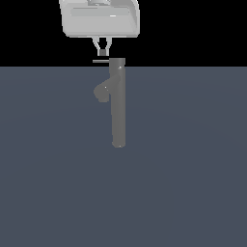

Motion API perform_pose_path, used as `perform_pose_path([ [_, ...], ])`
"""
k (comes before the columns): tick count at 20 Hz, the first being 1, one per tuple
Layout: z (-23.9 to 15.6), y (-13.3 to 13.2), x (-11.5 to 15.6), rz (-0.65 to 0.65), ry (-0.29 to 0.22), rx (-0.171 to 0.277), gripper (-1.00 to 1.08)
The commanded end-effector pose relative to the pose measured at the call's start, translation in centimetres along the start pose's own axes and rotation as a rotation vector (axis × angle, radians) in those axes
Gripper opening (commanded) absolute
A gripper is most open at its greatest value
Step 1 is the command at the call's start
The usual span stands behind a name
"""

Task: Turn on the faucet by rotating a designated handle.

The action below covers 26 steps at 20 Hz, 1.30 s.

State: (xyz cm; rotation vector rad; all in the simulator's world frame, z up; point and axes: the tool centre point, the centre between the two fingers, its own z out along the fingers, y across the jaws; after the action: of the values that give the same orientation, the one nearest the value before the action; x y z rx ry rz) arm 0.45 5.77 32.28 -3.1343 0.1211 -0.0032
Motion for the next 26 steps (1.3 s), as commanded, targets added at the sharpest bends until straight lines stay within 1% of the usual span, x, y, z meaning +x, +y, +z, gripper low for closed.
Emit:
perform_pose_path([
  [1, 0.8, -0.3, 1.3, 0.004, 0.000, -0.001, -1.00],
  [8, 2.0, -0.7, 3.4, 0.010, -0.001, -0.004, -1.00],
  [16, 2.3, -0.7, 3.9, 0.012, -0.002, -0.005, -1.00],
  [26, 2.3, -1.6, 1.0, 0.012, -0.002, -0.005, -1.00],
])
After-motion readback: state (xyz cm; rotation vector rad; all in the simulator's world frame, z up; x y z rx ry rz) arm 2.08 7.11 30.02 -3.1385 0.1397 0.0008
